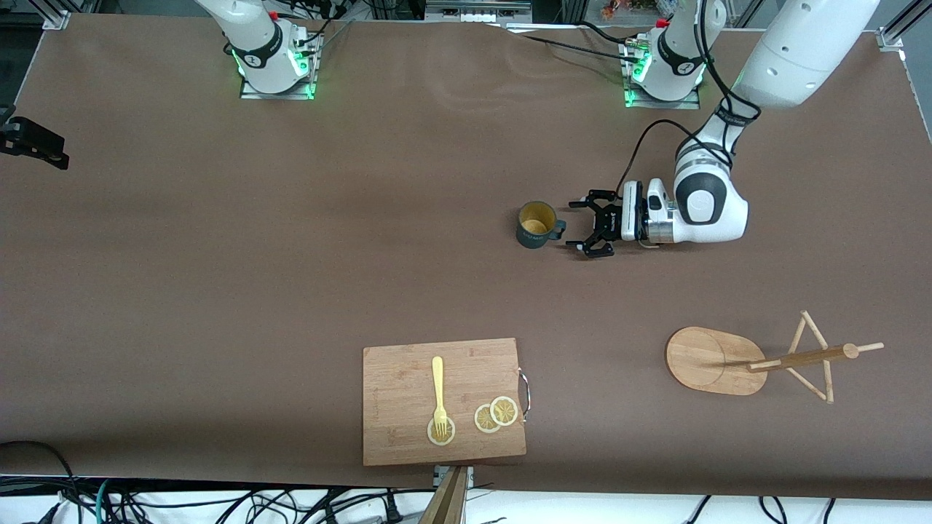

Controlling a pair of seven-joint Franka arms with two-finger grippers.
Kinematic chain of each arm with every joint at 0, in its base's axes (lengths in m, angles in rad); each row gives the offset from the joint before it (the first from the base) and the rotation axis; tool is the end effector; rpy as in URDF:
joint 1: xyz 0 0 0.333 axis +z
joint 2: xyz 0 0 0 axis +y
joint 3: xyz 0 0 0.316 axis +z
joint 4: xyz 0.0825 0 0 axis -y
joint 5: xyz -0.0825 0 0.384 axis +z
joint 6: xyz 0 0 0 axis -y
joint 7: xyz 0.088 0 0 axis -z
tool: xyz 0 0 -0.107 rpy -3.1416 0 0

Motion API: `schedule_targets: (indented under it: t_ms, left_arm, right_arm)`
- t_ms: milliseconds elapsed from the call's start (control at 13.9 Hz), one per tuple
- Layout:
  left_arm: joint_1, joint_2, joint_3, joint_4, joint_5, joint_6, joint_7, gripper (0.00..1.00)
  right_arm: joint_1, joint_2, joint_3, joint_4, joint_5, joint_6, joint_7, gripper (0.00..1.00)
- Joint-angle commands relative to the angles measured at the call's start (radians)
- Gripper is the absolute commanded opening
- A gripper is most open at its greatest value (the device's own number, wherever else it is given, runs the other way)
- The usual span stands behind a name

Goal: Pass cup and hang on rack
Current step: 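Grasp the teal mug's handle with the left gripper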

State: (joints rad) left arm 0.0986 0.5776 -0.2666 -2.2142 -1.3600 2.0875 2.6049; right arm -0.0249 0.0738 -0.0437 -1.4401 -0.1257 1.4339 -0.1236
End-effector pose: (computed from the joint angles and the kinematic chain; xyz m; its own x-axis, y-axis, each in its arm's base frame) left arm 0.4751 -0.1420 0.1124 0.0657 -0.4067 0.9112 -0.9919 0.0728 0.1040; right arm 0.5611 -0.0523 0.6336 0.9949 0.0370 -0.0939 0.0480 -0.9919 0.1177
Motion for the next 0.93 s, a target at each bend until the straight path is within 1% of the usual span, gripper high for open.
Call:
schedule_targets:
  t_ms: [0,144,216,432,575,647,719,791,863]
  left_arm:
    - [0.036,0.115,-0.014,0.053,-0.068,-0.090,0.116,0.96]
    - [0.049,0.151,-0.014,0.077,-0.077,-0.135,0.122,0.93]
    - [0.050,0.156,-0.016,0.079,-0.077,-0.135,0.122,0.88]
    - [0.050,0.168,-0.014,0.090,-0.079,-0.135,0.122,0.66]
    - [0.050,0.182,-0.014,0.110,-0.079,-0.142,0.124,0.47]
    - [0.050,0.185,-0.014,0.111,-0.079,-0.144,0.122,0.40]
    - [0.050,0.185,-0.014,0.111,-0.079,-0.147,0.122,0.29]
    - [0.050,0.185,-0.014,0.111,-0.077,-0.161,0.121,0.27]
    - [0.052,0.185,-0.014,0.111,-0.077,-0.165,0.119,0.19]
  right_arm:
    - [-0.024,-0.009,0.013,-0.008,0.024,0.003,-0.010,1.00]
    - [-0.026,-0.009,0.013,-0.008,0.032,0.003,-0.011,1.00]
    - [-0.023,-0.009,0.013,-0.008,0.032,0.003,-0.010,1.00]
    - [-0.023,-0.009,0.013,-0.008,0.034,0.003,-0.010,1.00]
    - [-0.024,-0.009,0.011,-0.008,0.034,0.003,-0.010,1.00]
    - [-0.024,-0.009,0.011,-0.008,0.034,0.003,-0.010,1.00]
    - [-0.024,-0.009,0.011,-0.008,0.035,0.003,-0.008,1.00]
    - [-0.024,-0.009,0.011,-0.008,0.035,0.003,-0.008,1.00]
    - [-0.024,-0.009,0.011,-0.008,0.035,0.005,-0.008,1.00]
